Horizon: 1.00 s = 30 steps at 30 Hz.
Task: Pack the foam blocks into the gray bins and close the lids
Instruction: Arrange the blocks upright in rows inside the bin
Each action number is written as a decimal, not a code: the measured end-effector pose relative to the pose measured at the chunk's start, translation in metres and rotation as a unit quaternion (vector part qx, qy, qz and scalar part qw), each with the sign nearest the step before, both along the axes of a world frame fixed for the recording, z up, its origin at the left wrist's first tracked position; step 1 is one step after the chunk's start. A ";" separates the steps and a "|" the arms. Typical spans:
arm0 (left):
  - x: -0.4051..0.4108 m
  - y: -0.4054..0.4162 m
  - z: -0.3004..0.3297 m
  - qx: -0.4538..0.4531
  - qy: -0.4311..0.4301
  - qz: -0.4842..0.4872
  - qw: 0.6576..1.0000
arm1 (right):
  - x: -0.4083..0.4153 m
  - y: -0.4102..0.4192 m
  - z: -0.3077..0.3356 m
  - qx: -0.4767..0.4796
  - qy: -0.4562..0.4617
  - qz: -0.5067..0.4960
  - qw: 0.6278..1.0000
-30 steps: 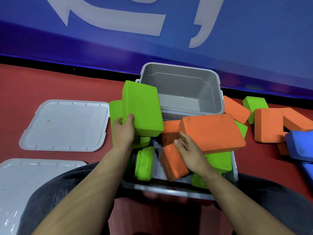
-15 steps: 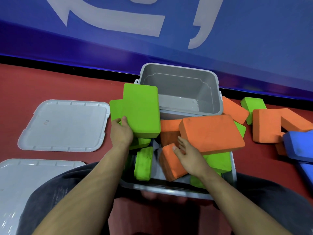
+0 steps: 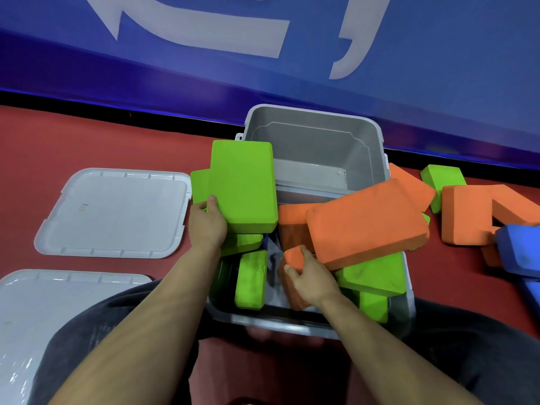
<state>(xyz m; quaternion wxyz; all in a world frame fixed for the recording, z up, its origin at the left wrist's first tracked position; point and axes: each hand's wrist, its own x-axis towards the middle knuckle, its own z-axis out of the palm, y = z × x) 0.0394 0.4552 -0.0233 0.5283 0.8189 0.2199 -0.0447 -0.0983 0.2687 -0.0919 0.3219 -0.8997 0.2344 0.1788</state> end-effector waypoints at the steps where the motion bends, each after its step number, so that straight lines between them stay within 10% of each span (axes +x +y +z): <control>1: 0.000 0.001 -0.001 -0.002 -0.002 -0.003 1.000 | 0.002 0.005 -0.006 -0.004 0.012 -0.015 1.000; 12: 0.006 0.004 -0.014 -0.033 -0.008 0.004 0.999 | 0.019 0.020 -0.047 -0.139 0.075 -0.074 0.985; 30: 0.007 0.006 -0.009 -0.035 -0.002 0.003 0.999 | 0.040 -0.016 -0.049 -0.096 0.123 0.005 0.988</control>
